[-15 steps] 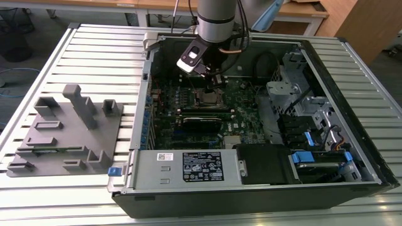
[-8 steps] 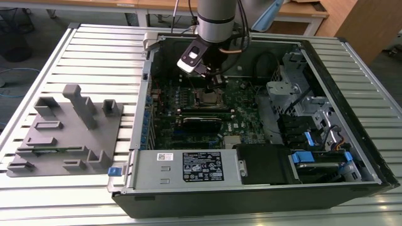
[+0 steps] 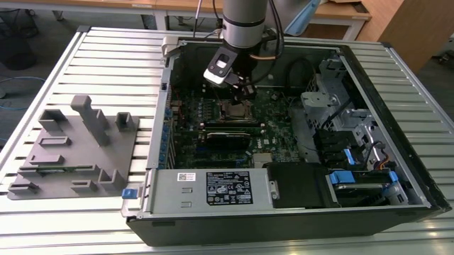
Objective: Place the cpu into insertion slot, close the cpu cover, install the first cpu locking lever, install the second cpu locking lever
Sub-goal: 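Close the cpu cover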
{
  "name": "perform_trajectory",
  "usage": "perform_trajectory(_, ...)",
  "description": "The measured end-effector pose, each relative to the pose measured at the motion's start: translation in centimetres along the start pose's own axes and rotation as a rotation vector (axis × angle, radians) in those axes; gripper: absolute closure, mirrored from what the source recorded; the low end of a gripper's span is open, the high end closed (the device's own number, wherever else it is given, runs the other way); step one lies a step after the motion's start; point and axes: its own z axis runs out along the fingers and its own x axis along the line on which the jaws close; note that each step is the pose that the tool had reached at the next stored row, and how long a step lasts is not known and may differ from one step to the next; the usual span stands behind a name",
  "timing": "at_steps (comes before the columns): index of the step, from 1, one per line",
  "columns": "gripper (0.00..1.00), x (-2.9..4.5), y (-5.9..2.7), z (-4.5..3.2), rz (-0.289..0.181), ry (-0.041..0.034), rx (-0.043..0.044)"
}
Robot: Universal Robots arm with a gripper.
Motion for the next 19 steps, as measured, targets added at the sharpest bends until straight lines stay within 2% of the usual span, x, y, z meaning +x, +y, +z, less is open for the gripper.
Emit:
perform_trajectory(3,0.89,0.0,0.0,0.0,-0.031,0.0013,-0.0008)
perform_trajectory(19,0.89,0.0,0.0,0.0,-0.038,0.0017,-0.0009)
